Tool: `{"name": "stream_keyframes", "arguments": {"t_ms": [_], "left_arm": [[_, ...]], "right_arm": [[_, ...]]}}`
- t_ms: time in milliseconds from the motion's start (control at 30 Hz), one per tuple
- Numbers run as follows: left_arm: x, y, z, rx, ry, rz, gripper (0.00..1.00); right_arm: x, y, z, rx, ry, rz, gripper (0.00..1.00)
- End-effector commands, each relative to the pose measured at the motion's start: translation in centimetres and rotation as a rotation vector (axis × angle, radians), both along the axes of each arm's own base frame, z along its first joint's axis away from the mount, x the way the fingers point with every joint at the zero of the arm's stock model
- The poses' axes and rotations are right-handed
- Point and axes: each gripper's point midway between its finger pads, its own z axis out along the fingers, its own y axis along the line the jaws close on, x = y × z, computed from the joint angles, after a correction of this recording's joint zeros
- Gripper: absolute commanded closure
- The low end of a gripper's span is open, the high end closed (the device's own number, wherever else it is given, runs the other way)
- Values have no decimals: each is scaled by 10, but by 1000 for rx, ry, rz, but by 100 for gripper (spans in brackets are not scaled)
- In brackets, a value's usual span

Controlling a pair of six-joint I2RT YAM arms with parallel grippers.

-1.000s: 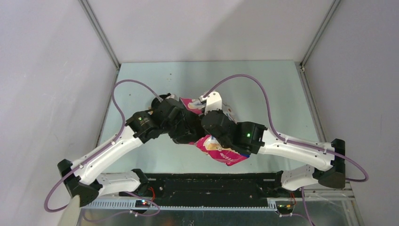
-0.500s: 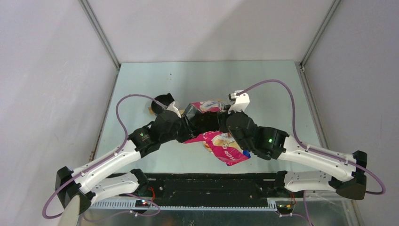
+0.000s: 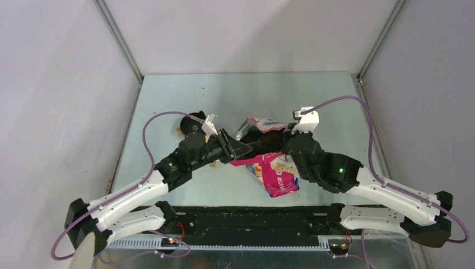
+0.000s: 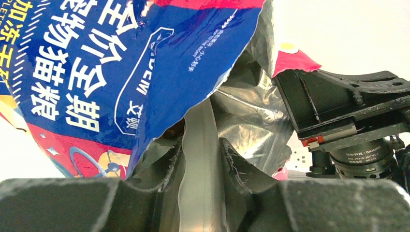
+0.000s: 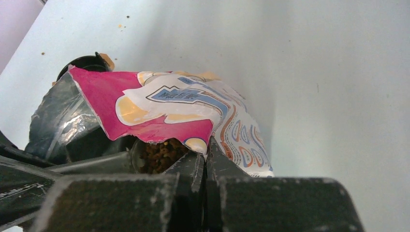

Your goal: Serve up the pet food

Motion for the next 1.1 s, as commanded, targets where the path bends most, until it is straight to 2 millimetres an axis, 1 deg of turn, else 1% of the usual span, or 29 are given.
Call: {"name": "stream_keyframes", "arguments": {"t_ms": [0,33,67,100,133,167,200,233,267,300,333,433,567,667,800,900,933,1000,1033,1067], "left_arm": [[-3,6,18,-18,-43,8,100],[-4,11,13,1,-32,19,100],[-6,16,16,-5,-36,31,100],[-4,22,12,10,-31,63,100],[-6,28,14,-2,-35,79,100],[-5,33,10,4,-31,102,100],[-7,38,17,-18,-47,115,100],[-9,42,16,-17,-47,122,100],[-12,48,23,-35,-66,130,100],[-12,53,20,-17,-64,149,100],[-12,61,26,-27,-81,178,100],[-16,73,27,-26,-92,206,100],[-20,76,25,-32,-93,202,100],[-22,77,27,-48,-108,195,100],[-22,84,25,-66,-118,226,100],[-22,87,29,-64,-138,227,100],[-22,88,27,-44,-133,228,100],[-20,90,37,6,-148,233,100],[-17,86,30,52,-129,228,100],[-14,82,28,111,-110,213,100]], "right_arm": [[2,-37,45,70,-116,-128,100],[2,-38,44,59,-113,-129,100],[3,-36,41,45,-110,-128,100],[3,-34,40,33,-109,-122,100],[5,-31,38,19,-105,-117,100],[5,-28,37,14,-105,-107,100],[6,-25,36,11,-101,-97,100],[5,-20,35,15,-97,-76,100],[5,-17,35,22,-96,-64,100],[4,-13,35,26,-90,-42,100],[4,-11,35,29,-90,-31,100],[1,-3,35,35,-83,17,100],[-1,3,34,43,-73,60,100],[-3,5,34,46,-72,73,100],[-3,6,37,47,-78,84,100],[-4,7,40,57,-85,90,100],[-4,7,40,53,-87,91,100],[-3,9,40,46,-90,97,100],[-3,10,40,43,-91,100,100],[-2,11,39,31,-92,101,100]]}}
